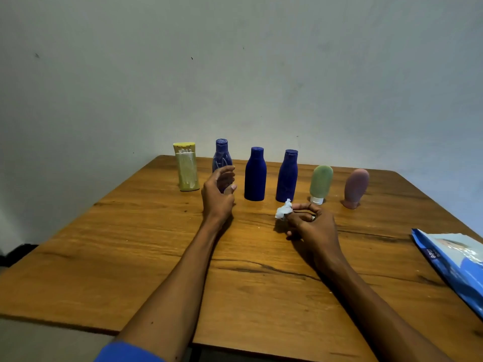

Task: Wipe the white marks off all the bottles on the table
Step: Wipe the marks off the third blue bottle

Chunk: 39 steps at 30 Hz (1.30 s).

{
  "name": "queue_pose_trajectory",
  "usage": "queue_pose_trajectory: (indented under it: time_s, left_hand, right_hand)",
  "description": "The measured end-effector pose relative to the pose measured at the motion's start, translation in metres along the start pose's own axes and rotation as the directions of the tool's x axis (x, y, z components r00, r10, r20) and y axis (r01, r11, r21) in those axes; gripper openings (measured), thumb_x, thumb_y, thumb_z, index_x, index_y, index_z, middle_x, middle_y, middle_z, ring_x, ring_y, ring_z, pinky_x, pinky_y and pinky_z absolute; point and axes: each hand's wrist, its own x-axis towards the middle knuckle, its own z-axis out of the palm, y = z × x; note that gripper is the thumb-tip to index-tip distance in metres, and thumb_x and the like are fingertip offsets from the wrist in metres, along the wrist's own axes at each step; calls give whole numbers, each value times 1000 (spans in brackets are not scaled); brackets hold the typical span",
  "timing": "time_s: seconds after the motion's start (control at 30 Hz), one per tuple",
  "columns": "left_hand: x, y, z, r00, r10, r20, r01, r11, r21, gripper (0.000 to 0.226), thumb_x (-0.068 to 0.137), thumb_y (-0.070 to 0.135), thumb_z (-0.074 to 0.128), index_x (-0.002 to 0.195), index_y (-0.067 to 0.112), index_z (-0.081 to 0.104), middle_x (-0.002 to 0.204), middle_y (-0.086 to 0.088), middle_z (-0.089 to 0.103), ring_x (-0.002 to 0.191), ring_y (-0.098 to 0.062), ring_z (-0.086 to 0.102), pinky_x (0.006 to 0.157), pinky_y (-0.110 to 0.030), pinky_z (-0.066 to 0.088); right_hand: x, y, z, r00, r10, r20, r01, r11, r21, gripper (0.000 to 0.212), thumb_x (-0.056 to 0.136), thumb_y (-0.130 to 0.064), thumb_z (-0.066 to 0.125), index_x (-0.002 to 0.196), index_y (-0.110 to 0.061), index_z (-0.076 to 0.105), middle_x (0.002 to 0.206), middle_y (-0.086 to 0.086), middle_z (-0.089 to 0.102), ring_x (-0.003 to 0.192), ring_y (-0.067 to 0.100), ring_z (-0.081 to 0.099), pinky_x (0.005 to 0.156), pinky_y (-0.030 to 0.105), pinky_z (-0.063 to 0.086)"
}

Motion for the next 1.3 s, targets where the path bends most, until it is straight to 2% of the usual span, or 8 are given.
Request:
queue_pose_trajectory:
  time_s: [0.17, 0.27, 0.33, 0.53, 0.7, 0.9, 1.13, 1.3]
  left_hand:
    - [-3, -3, -20, 962, -115, -246, 100, 992, -71, 25, 94, -4, 62, 112, 12, 71, 104, -2, 73, 95, -15, 71, 74, -37, 64]
    - [1, -7, -30, 918, -203, -341, 186, 979, -82, 28, 92, -4, 64, 112, 15, 70, 111, -6, 72, 100, -17, 70, 72, -21, 58]
    - [3, -10, -32, 918, -255, -303, 253, 966, -47, 31, 91, -1, 67, 116, 17, 68, 116, -6, 71, 102, -15, 67, 71, -16, 52]
    - [15, -14, -23, 957, -282, -71, 287, 953, 91, 50, 95, -3, 61, 140, 15, 52, 142, -9, 57, 123, -24, 60, 99, -38, 55]
    - [36, -29, -16, 964, -264, -17, 263, 946, 191, 63, 94, 0, 64, 151, 16, 42, 149, -11, 54, 132, -26, 56, 101, -40, 53]
    - [53, -40, -10, 952, -303, 39, 290, 937, 197, 75, 87, -1, 74, 152, 14, 39, 144, -13, 59, 130, -26, 59, 105, -47, 53]
    - [49, -36, -10, 955, -293, 51, 272, 929, 251, 54, 85, 2, 76, 135, 8, 57, 131, -12, 67, 121, -26, 65, 101, -47, 55]
    - [29, -22, -15, 953, -294, 67, 275, 939, 207, 52, 86, 5, 76, 134, 9, 57, 131, -12, 68, 119, -26, 66, 99, -47, 56]
  right_hand:
    - [-6, -5, 13, 999, 12, 36, -13, 1000, 17, 22, 91, -6, 74, 110, -13, 68, 101, 5, 75, 79, 17, 74, 65, 29, 60]
    - [-5, -7, 30, 997, 30, 73, -32, 999, 28, 24, 90, -7, 74, 112, -12, 67, 104, 6, 74, 85, 14, 76, 64, 24, 59]
    - [-1, -7, 44, 993, 50, 106, -55, 997, 47, 25, 91, -5, 73, 115, -10, 66, 106, 8, 73, 85, 15, 77, 63, 22, 59]
    - [20, -1, 82, 989, 70, 129, -74, 997, 22, 24, 91, -9, 73, 113, -13, 67, 110, 8, 73, 94, 19, 75, 72, 29, 63]
    - [30, -1, 90, 986, 98, 138, -111, 989, 95, 21, 92, -5, 70, 113, -9, 68, 101, 9, 73, 80, 14, 73, 60, 19, 58]
    - [36, 6, 89, 987, 83, 141, -104, 983, 151, 22, 92, -4, 71, 113, -9, 68, 99, 7, 75, 80, 14, 74, 61, 19, 58]
    - [36, 12, 90, 990, 29, 139, -43, 994, 105, 26, 92, -9, 72, 116, -16, 65, 103, 5, 76, 87, 14, 77, 65, 23, 59]
    - [28, 12, 90, 990, -37, 140, 39, 999, -10, 26, 92, -14, 73, 114, -26, 66, 98, 3, 76, 85, 16, 77, 78, 44, 65]
